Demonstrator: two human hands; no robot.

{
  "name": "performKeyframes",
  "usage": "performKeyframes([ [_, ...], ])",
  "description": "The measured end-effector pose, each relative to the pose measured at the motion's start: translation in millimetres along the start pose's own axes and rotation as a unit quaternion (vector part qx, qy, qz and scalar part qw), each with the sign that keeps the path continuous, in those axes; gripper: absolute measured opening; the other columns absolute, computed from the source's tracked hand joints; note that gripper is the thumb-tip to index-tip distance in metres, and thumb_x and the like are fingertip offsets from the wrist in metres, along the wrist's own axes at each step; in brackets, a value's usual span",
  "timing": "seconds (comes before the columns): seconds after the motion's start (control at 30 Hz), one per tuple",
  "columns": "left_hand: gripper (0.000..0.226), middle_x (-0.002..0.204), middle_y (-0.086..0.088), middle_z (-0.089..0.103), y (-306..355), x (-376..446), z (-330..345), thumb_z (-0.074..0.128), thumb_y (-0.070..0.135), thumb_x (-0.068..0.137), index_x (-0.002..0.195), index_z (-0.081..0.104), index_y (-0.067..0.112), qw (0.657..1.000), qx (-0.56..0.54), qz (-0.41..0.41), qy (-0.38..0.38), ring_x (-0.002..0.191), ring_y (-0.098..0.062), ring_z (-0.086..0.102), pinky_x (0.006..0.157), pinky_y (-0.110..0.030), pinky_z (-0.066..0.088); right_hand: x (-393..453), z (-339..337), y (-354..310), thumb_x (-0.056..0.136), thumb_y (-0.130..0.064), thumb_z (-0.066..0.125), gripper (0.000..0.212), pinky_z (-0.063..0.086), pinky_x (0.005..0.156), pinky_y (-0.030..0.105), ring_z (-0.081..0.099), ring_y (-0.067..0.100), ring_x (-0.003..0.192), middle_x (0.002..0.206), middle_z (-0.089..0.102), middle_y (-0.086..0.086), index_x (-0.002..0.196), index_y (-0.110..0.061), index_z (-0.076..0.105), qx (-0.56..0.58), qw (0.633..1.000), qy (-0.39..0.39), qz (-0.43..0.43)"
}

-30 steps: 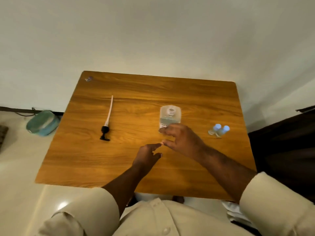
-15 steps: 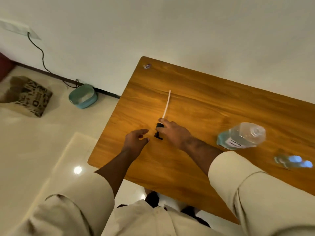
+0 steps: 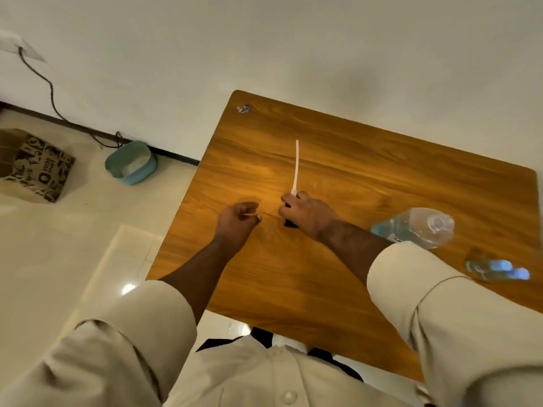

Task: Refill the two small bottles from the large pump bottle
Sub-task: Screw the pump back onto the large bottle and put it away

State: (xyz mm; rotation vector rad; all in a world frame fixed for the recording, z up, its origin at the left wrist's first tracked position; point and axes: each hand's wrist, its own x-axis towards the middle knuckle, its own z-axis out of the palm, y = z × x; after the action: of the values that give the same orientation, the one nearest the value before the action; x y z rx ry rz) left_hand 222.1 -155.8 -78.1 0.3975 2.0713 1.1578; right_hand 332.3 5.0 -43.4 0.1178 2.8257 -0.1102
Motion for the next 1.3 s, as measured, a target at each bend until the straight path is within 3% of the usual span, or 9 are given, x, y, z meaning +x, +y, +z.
performKeyframes([
  [0.17, 0.035, 0.119, -0.005, 0.066, 52.8, -8.4, 55.5, 0.068, 0.015, 0.089, 0.123, 0.063, 0.01, 0.996, -0.028, 0.064, -0.053, 0.099, -0.012, 0.064, 0.078, -0.02, 0.048, -67.3, -80.0, 50.3, 0.09, -0.011, 0.054, 0.024, 0.054, 0.066, 0.039, 0.061, 0.03, 0.091, 0.111, 0.059, 0.011, 0.114, -0.015, 0.057, 0.045, 0.975, 0.211, 0.058],
  [0.23, 0.036, 0.117, 0.0, 0.066, 77.9, -17.6, 87.5, 0.071, 0.02, 0.086, 0.121, 0.064, 0.014, 0.991, -0.013, 0.11, -0.081, 0.097, -0.008, 0.062, 0.075, -0.014, 0.047, -112.1, -110.1, 71.4, 0.087, -0.014, 0.06, 0.026, 0.053, 0.071, 0.039, 0.062, 0.028, 0.091, 0.107, 0.065, 0.009, 0.113, -0.014, 0.06, 0.101, 0.95, 0.275, 0.105],
  [0.47, 0.054, 0.12, 0.016, 0.06, 139.5, -64.0, 185.0, 0.081, 0.036, 0.073, 0.123, 0.063, 0.028, 0.966, 0.029, 0.21, -0.145, 0.111, -0.001, 0.05, 0.08, -0.012, 0.038, -259.6, -176.7, 111.8, 0.079, -0.03, 0.075, 0.03, 0.047, 0.074, 0.008, 0.06, -0.002, 0.078, 0.088, 0.063, -0.016, 0.105, -0.018, 0.066, 0.271, 0.851, 0.404, 0.198],
  [0.57, 0.061, 0.126, 0.014, 0.057, 147.2, -73.4, 205.8, 0.083, 0.036, 0.07, 0.126, 0.06, 0.029, 0.963, 0.046, 0.222, -0.147, 0.111, 0.001, 0.046, 0.082, -0.011, 0.034, -291.6, -186.8, 114.5, 0.077, -0.03, 0.076, 0.029, 0.048, 0.076, 0.007, 0.062, -0.007, 0.081, 0.086, 0.062, -0.022, 0.103, -0.021, 0.067, 0.325, 0.818, 0.433, 0.192],
  [0.7, 0.063, 0.126, 0.011, 0.058, 148.1, -77.7, 223.4, 0.085, 0.029, 0.069, 0.128, 0.06, 0.026, 0.966, 0.07, 0.219, -0.121, 0.11, -0.002, 0.046, 0.089, -0.021, 0.037, -305.0, -181.7, 114.9, 0.077, -0.026, 0.076, 0.03, 0.052, 0.082, 0.016, 0.065, 0.0, 0.087, 0.089, 0.066, -0.016, 0.105, -0.019, 0.066, 0.364, 0.802, 0.443, 0.166],
  [0.93, 0.059, 0.129, 0.002, 0.058, 148.5, -74.7, 231.9, 0.083, 0.017, 0.07, 0.125, 0.062, 0.019, 0.964, 0.109, 0.224, -0.088, 0.109, -0.007, 0.047, 0.088, -0.024, 0.037, -289.7, -147.7, 127.4, 0.077, -0.026, 0.076, 0.034, 0.047, 0.075, 0.004, 0.06, -0.01, 0.082, 0.092, 0.063, -0.017, 0.108, -0.016, 0.065, 0.377, 0.811, 0.422, 0.149],
  [1.1, 0.049, 0.121, 0.008, 0.059, 146.9, -72.9, 231.4, 0.083, 0.019, 0.072, 0.116, 0.065, 0.025, 0.958, 0.105, 0.245, -0.107, 0.112, -0.014, 0.052, 0.088, -0.024, 0.04, -266.8, -103.2, 141.4, 0.072, -0.014, 0.08, 0.038, 0.051, 0.079, 0.017, 0.063, 0.009, 0.092, 0.1, 0.064, -0.005, 0.107, -0.014, 0.065, 0.418, 0.839, 0.309, 0.159],
  [1.2, 0.047, 0.117, 0.012, 0.061, 143.7, -73.0, 229.8, 0.083, 0.019, 0.072, 0.111, 0.064, 0.036, 0.968, 0.059, 0.21, -0.123, 0.11, -0.014, 0.051, 0.081, -0.023, 0.041, -255.1, -78.5, 148.6, 0.072, -0.007, 0.079, 0.036, 0.044, 0.072, 0.009, 0.06, 0.005, 0.093, 0.096, 0.064, -0.009, 0.104, -0.016, 0.066, 0.409, 0.867, 0.242, 0.145],
  [1.3, 0.051, 0.126, 0.006, 0.062, 140.5, -70.9, 228.4, 0.082, 0.02, 0.074, 0.122, 0.063, 0.029, 0.97, 0.036, 0.191, -0.147, 0.118, -0.016, 0.05, 0.088, -0.026, 0.036, -243.5, -64.5, 154.6, 0.07, -0.006, 0.079, 0.035, 0.044, 0.07, 0.009, 0.058, 0.0, 0.088, 0.096, 0.064, -0.01, 0.101, -0.017, 0.066, 0.396, 0.883, 0.212, 0.139],
])
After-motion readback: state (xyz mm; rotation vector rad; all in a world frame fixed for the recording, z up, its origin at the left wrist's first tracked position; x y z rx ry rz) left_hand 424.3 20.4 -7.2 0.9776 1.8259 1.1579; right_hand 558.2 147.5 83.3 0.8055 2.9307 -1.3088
